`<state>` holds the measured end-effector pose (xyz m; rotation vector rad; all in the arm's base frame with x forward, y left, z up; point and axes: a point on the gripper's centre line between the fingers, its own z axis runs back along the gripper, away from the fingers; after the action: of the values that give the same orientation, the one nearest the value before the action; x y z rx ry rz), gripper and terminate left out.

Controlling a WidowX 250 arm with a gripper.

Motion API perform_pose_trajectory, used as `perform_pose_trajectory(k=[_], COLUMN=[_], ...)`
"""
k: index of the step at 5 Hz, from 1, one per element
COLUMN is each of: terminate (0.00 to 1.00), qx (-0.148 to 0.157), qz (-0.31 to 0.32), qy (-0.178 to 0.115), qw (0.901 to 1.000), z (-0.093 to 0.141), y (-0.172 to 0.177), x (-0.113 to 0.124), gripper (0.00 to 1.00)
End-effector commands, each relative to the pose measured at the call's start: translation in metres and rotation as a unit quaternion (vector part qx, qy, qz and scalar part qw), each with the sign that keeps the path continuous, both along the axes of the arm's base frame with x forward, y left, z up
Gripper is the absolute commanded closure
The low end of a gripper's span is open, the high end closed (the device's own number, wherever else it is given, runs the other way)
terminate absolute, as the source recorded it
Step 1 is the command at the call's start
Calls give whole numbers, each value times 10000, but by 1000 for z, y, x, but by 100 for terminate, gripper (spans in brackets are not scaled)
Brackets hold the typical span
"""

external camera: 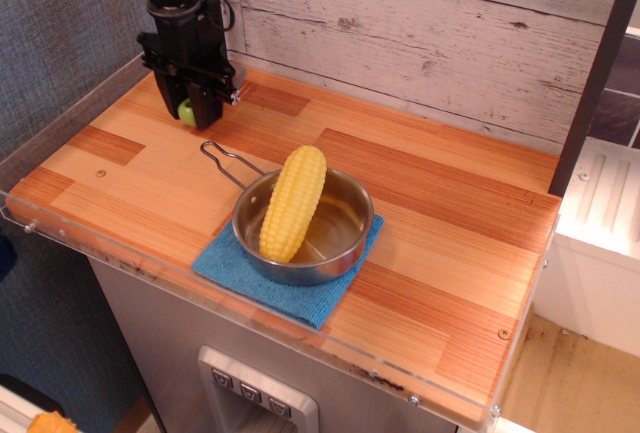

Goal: Place the spatula in the upper left hand corner.

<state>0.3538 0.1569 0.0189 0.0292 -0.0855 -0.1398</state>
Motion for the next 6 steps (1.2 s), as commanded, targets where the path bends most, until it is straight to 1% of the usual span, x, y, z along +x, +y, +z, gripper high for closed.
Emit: perform_pose_trajectory(k=[1,2,3,4,5,6], terminate=[0,0,0,0,0,0], qx=[-78,-70,-39,14,-62,23], qz=[-277,-281,153,509,588,869], qy=[-176,-295,-573,-617,-505,-310], qw=[9994,9991,9982,9968,9970,9957], z=[19,37,83,107,104,97], y=[11,9,-2,-16,-30,-39], x=[-2,-9,-31,-52,-62,-67], gripper=[0,0,0,0,0,0])
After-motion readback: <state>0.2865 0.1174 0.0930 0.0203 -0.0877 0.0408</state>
